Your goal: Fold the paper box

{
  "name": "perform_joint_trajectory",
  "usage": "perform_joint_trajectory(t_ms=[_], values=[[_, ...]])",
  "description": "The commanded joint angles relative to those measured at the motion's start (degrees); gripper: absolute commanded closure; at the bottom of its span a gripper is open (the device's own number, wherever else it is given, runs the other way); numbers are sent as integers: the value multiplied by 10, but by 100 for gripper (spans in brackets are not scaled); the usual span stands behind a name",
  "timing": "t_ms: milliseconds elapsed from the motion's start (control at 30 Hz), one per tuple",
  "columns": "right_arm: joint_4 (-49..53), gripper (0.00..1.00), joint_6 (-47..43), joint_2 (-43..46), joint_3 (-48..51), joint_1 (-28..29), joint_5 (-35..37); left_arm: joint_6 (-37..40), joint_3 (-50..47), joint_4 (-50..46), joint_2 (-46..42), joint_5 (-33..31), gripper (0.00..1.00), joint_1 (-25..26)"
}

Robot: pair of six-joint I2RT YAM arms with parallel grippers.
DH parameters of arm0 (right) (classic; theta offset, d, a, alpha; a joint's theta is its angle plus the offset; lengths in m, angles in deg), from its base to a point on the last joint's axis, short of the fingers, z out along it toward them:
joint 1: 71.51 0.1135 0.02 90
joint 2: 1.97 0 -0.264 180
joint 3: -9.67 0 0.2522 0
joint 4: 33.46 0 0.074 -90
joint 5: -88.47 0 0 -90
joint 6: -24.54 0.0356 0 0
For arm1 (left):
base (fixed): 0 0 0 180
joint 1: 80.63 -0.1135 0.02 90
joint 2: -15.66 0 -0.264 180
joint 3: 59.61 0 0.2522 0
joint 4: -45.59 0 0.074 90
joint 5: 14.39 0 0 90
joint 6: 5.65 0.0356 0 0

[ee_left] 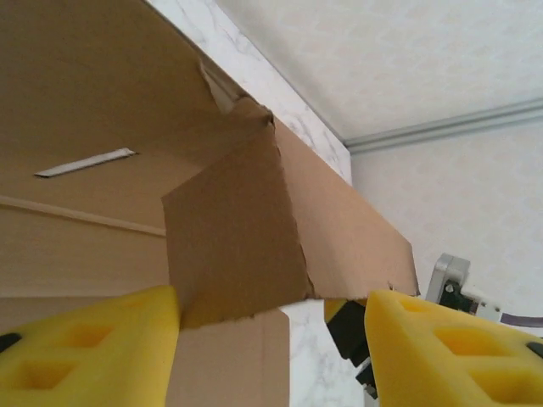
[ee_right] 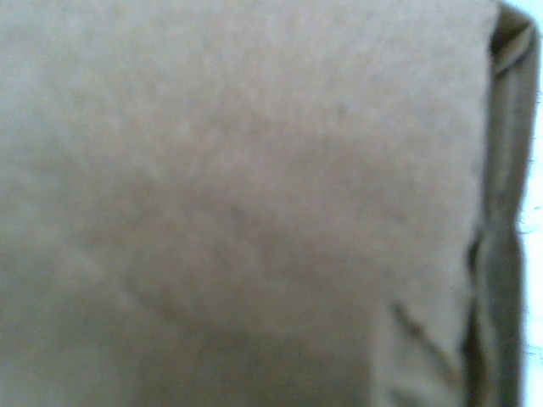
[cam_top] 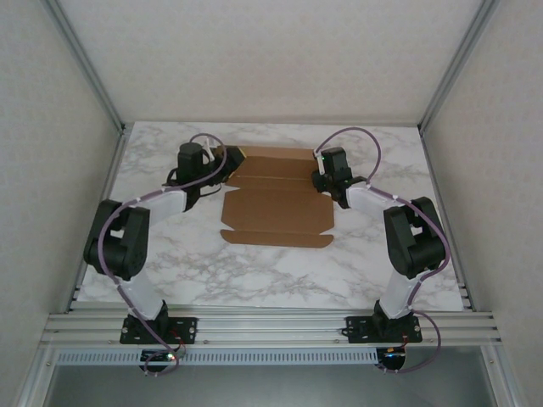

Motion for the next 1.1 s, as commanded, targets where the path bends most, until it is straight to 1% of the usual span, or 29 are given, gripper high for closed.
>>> perform_joint_trajectory(t_ms=[0, 100, 200, 300, 400, 467, 533, 600, 700, 800, 933, 1067], values=[[21, 74, 11, -5, -32, 3, 14, 72, -38, 0, -79, -56, 39, -5], [36, 76, 15, -14, -46, 2, 16, 75, -97, 38, -120, -91, 40, -4], [32, 77, 18, -18, -45, 2, 21, 52, -172, 113, -156, -139, 41, -5], [23, 77, 22, -19, -39, 2, 21, 35, -219, 182, -153, -164, 45, -3], [23, 79, 27, -23, -40, 1, 14, 33, -210, 189, -109, -159, 54, 0], [22, 81, 28, -22, -41, 0, 5, 28, -204, 189, -82, -166, 55, 1], [33, 88, 29, -26, -49, -2, -4, 25, -194, 182, -55, -177, 51, 0], [40, 92, 28, -28, -55, -1, -10, 25, -171, 165, -26, -173, 47, -2], [55, 92, 24, -37, -66, -2, -16, 29, -130, 140, 17, -161, 44, -4], [78, 91, 24, -46, -85, -4, -19, 17, -104, 127, 46, -153, 43, -4], [112, 92, 41, -56, -105, -5, -14, -10, -128, 159, 49, -144, 43, -2], [134, 97, 63, -62, -117, -5, 3, -35, -159, 171, 38, -138, 43, 4]])
